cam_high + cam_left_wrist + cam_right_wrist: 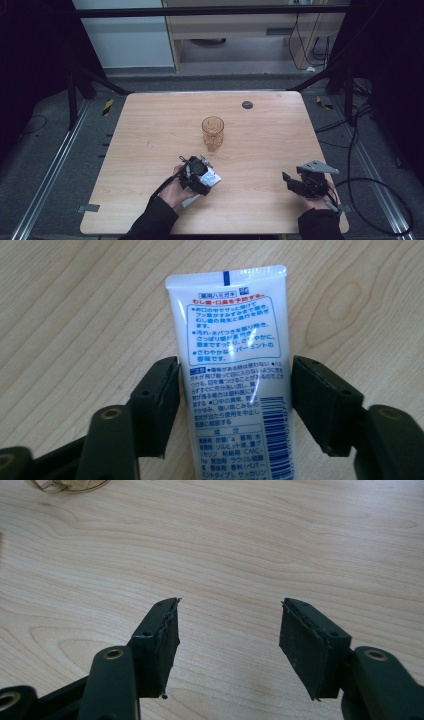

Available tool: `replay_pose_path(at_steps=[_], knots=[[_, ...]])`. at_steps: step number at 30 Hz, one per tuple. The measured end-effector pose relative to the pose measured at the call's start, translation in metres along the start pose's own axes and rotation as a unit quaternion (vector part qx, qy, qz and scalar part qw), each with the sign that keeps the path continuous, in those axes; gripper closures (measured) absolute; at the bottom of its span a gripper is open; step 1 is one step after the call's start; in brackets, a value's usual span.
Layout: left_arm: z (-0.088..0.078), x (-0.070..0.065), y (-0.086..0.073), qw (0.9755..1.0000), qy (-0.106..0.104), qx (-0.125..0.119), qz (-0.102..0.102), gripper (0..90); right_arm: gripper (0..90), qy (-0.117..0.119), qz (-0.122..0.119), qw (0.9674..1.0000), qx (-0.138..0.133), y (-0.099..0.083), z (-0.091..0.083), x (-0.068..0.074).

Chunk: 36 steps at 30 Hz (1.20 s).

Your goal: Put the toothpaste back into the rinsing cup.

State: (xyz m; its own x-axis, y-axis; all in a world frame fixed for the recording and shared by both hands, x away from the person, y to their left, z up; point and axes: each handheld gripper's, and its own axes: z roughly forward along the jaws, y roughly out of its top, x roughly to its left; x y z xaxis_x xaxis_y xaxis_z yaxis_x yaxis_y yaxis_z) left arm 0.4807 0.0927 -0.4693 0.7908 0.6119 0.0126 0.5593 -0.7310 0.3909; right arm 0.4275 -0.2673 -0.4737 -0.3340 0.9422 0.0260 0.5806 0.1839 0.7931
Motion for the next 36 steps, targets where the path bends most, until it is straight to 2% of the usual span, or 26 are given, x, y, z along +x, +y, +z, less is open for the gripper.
replay_pose_path(at_steps=[4,13,22,27,33,36], knots=[[0.001,0.000,-0.001,1.0000,0.000,-0.003,-0.009,37.2,40.6,0.002,0.003,1.0000,0.002,0.000,0.000,0.001],[0.004,-0.003,-0.003,0.9999,0.010,0.001,-0.009,38.0,40.6,0.002,0.003,1.0000,0.002,0.000,0.000,0.001],[0.003,-0.004,-0.003,0.9999,0.010,-0.003,-0.010,41.2,40.6,0.001,0.004,1.0000,0.002,0.000,0.000,0.000],[-0.001,-0.004,-0.005,0.9998,0.010,-0.012,-0.012,48.4,40.7,-0.002,0.001,1.0000,0.001,0.000,0.000,-0.001],[-0.013,0.001,-0.010,0.9994,-0.001,-0.027,-0.022,62.7,40.9,-0.002,0.001,1.0000,0.001,-0.001,0.000,-0.002],[-0.016,0.001,-0.012,0.9990,0.004,-0.037,-0.023,66.6,41.0,-0.001,0.001,1.0000,0.001,-0.001,-0.001,-0.002]])
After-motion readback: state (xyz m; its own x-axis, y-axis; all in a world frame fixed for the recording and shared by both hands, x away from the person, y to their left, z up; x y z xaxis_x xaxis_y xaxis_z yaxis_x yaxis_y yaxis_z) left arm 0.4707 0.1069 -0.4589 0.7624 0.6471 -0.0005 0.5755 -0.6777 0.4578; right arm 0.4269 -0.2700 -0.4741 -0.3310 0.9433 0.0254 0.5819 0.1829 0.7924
